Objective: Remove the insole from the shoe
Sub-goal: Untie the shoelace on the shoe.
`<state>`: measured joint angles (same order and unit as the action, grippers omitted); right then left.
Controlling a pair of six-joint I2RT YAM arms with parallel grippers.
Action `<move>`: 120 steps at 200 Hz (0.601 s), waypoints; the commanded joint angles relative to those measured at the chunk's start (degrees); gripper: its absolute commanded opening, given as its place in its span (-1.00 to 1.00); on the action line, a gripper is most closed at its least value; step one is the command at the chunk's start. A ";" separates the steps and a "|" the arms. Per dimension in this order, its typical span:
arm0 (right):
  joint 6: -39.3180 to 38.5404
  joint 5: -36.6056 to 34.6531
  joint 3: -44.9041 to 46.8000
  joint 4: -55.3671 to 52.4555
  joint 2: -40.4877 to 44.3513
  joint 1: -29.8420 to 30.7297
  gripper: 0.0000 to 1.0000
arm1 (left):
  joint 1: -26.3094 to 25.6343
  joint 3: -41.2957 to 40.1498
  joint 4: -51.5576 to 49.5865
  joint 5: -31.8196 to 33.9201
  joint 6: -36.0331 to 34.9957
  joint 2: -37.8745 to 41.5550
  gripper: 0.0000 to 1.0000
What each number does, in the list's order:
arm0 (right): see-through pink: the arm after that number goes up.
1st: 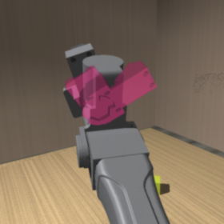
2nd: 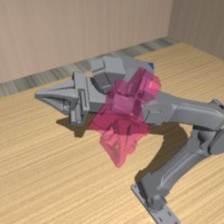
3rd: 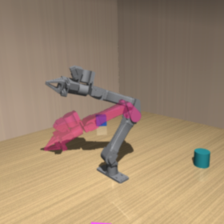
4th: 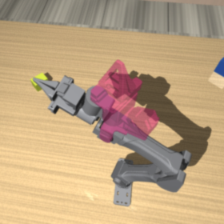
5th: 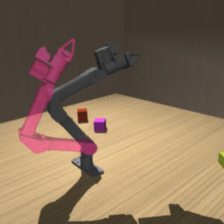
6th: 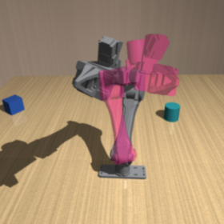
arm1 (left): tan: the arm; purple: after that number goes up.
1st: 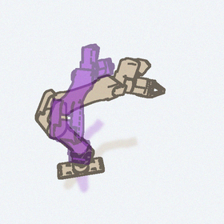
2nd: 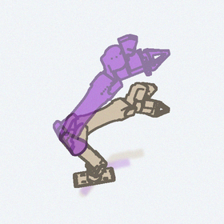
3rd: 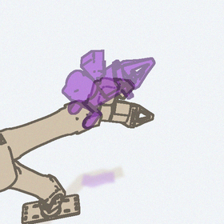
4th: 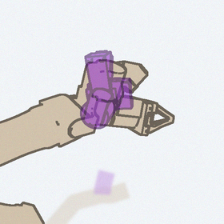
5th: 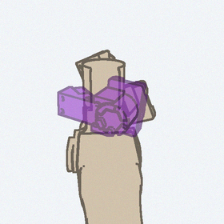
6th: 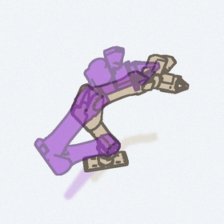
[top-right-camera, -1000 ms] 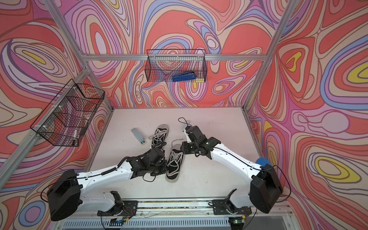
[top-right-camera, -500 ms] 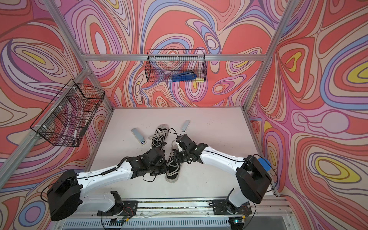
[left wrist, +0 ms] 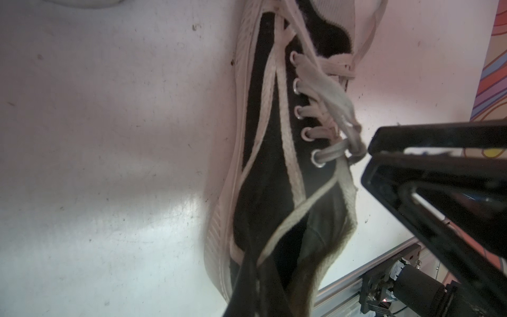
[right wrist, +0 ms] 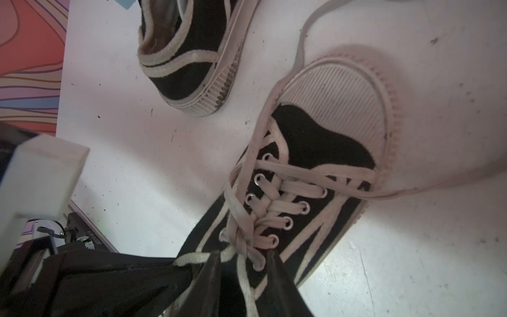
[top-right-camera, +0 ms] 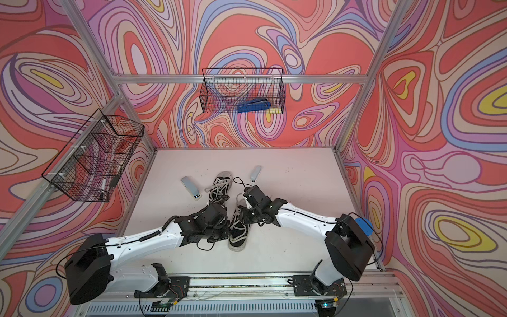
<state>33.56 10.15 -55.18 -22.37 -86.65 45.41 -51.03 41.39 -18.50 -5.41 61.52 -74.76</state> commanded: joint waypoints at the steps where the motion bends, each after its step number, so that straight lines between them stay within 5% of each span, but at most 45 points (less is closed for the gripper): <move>1: -0.07 -3.28 1.80 -1.15 2.62 -0.06 -0.39 | -0.22 1.76 -0.57 1.34 -0.08 0.84 -1.00; 69: -2.72 1.07 -0.37 0.18 -2.34 -0.06 -0.52 | -0.24 1.42 -0.22 1.45 0.20 0.85 -1.00; 120: -1.95 -0.29 -0.27 1.27 -2.18 -0.06 -0.95 | -0.22 2.20 -1.10 1.96 0.16 0.75 -1.00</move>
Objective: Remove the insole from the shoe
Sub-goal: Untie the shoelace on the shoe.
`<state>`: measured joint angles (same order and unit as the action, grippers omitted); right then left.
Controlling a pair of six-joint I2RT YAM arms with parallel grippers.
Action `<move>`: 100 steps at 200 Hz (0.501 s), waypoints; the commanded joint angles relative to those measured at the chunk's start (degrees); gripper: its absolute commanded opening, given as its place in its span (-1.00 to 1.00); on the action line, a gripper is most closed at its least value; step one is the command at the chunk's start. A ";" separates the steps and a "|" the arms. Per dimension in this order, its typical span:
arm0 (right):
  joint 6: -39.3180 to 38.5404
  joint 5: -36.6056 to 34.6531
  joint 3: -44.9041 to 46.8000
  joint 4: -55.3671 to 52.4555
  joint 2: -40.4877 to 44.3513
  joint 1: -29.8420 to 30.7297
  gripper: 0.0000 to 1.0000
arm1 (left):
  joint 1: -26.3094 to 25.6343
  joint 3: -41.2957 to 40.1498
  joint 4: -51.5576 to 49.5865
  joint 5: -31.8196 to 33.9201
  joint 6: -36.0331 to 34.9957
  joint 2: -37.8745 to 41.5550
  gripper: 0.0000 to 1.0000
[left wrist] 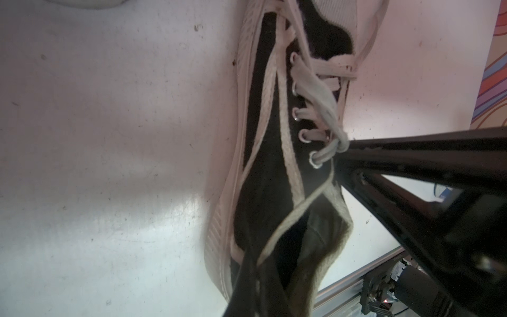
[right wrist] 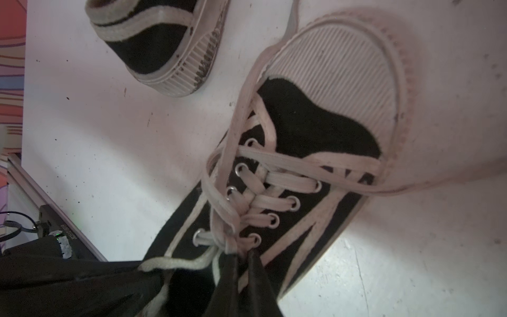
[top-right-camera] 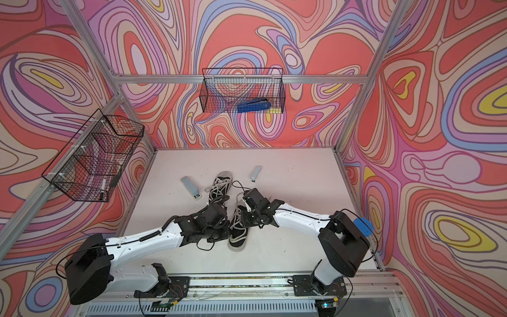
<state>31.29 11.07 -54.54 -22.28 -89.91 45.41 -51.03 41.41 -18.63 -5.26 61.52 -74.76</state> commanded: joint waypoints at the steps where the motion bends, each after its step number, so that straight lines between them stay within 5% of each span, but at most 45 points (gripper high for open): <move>1: 0.43 -1.26 -0.82 1.18 1.24 -0.06 -0.96 | -0.22 2.18 -1.01 1.86 0.22 0.80 -1.00; 51: 7.65 -11.21 4.56 -3.34 9.89 -0.16 -1.00 | -0.28 -0.64 -0.28 5.24 5.34 3.10 -1.00; 100: 12.23 -8.09 8.09 -1.97 11.39 -0.14 -1.00 | -0.97 -1.69 2.76 4.40 7.23 2.07 -1.00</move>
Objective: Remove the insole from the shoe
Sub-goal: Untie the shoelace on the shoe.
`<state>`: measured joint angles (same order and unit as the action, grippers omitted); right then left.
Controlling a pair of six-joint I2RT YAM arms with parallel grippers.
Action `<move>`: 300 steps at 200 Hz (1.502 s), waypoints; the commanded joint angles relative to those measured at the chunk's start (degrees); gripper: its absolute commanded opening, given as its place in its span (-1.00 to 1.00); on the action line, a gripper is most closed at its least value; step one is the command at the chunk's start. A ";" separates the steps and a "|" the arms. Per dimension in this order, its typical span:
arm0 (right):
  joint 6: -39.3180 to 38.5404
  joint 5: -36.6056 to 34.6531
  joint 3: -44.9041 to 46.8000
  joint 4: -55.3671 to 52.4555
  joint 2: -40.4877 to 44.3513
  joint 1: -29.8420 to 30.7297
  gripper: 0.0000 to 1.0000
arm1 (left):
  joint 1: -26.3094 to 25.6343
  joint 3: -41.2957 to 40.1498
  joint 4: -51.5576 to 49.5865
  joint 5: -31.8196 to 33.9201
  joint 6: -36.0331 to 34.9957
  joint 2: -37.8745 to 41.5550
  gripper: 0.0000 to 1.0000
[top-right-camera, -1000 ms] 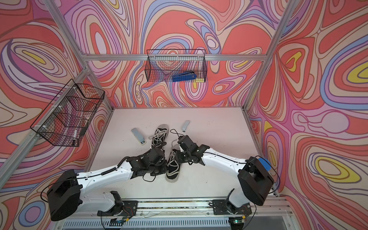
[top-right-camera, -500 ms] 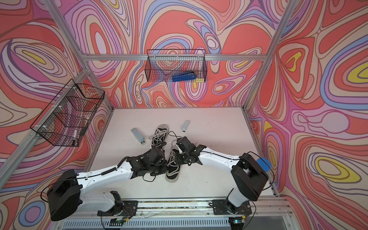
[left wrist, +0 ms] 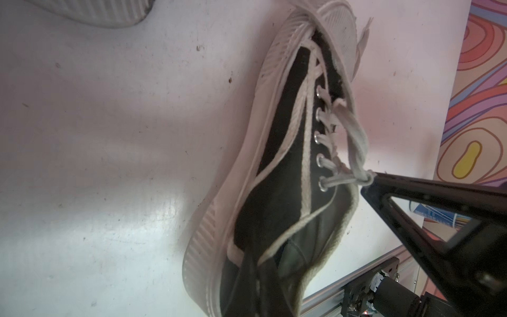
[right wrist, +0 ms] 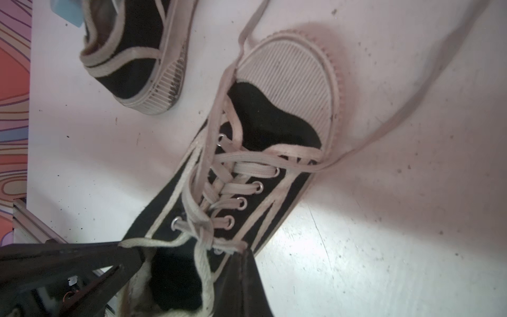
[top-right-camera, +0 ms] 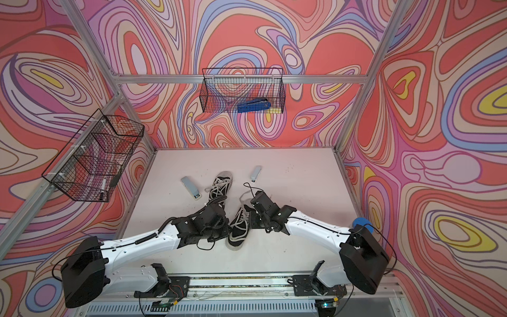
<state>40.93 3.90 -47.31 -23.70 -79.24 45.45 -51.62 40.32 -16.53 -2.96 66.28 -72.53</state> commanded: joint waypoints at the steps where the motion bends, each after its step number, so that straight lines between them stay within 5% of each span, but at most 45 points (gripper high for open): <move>1: 2.54 -0.74 0.84 -0.42 0.70 -0.19 -1.00 | -0.40 -0.55 0.65 2.05 2.41 -0.20 -1.00; 8: 1.66 0.57 0.40 0.08 0.69 -0.19 -0.99 | -0.68 -0.27 0.97 1.81 2.22 -0.69 -1.00; 36: -3.17 3.40 -3.91 -1.26 -0.79 -0.19 -0.42 | -1.04 0.81 0.99 1.18 1.46 -2.08 -1.00; 67: -6.80 3.85 -6.62 -2.46 -2.94 -0.19 -0.27 | -1.17 1.17 0.97 1.52 0.84 -1.92 -1.00; 300: -8.02 4.50 -7.20 1.43 -10.31 -0.19 -0.37 | -1.14 0.99 0.98 1.33 0.60 -1.29 -1.00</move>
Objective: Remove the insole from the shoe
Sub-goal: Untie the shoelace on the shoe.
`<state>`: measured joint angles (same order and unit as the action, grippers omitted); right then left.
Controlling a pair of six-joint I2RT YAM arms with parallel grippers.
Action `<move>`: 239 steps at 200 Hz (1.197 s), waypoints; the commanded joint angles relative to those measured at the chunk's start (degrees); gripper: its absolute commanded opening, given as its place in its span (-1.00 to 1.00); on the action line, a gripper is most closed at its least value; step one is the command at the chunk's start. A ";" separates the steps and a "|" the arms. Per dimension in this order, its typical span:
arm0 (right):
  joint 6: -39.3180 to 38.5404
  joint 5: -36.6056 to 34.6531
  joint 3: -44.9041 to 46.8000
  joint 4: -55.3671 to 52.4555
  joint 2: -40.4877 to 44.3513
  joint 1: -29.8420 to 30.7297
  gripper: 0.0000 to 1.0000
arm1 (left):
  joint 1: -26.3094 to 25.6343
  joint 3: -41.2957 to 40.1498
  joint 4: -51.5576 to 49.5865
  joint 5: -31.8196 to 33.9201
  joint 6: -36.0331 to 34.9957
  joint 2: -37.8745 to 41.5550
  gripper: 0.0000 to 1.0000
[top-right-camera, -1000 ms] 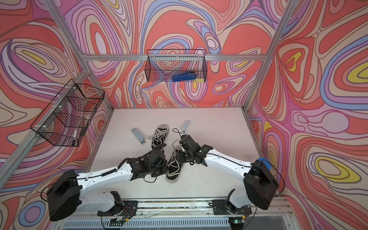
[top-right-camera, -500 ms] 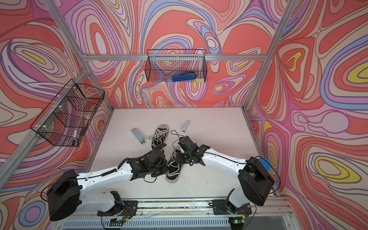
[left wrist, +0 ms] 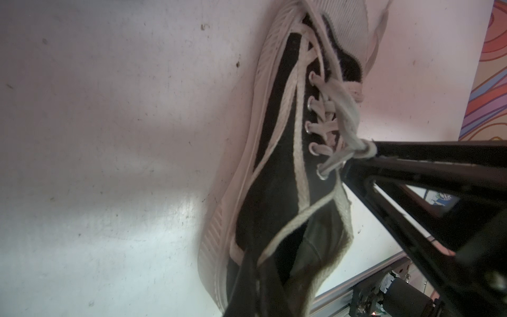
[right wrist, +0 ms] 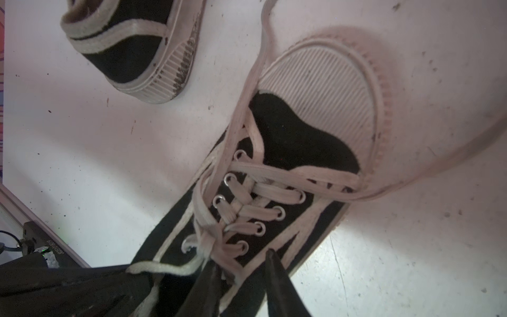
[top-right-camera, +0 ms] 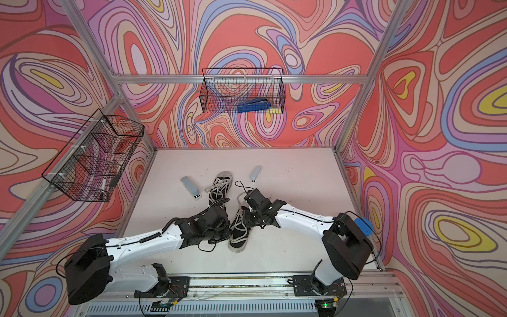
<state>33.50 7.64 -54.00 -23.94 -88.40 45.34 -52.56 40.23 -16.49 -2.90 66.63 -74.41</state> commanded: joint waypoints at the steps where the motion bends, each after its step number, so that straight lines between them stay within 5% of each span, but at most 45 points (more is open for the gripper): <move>1: -0.61 0.74 -0.51 1.69 -1.20 -0.08 -0.37 | -0.19 1.08 0.93 1.25 0.21 0.59 -1.00; 44: -0.71 -5.87 -1.57 2.38 -4.24 -0.08 -0.38 | -0.18 1.17 0.93 1.01 0.17 0.45 -1.00; 106: 0.16 -18.31 -1.99 5.13 -3.97 1.05 -0.66 | -0.22 1.26 0.61 0.54 0.16 1.11 -1.00; 172: -0.52 -38.07 -6.32 -1.05 -6.47 1.24 -0.58 | -0.69 0.16 -0.56 0.53 0.60 2.77 -1.00; 215: -0.41 -39.17 -9.18 -7.95 -6.66 1.14 -0.46 | -1.09 -0.57 0.61 0.27 1.27 2.41 -1.00; 239: 1.17 -33.21 -8.18 -9.75 -5.47 1.15 -0.33 | -1.15 -0.50 0.93 0.00 1.21 1.71 -1.00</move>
<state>33.15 -25.04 -62.33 -29.30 -94.94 47.07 -53.28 40.23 -14.28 -2.92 66.70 -72.88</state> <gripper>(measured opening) 0.304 0.055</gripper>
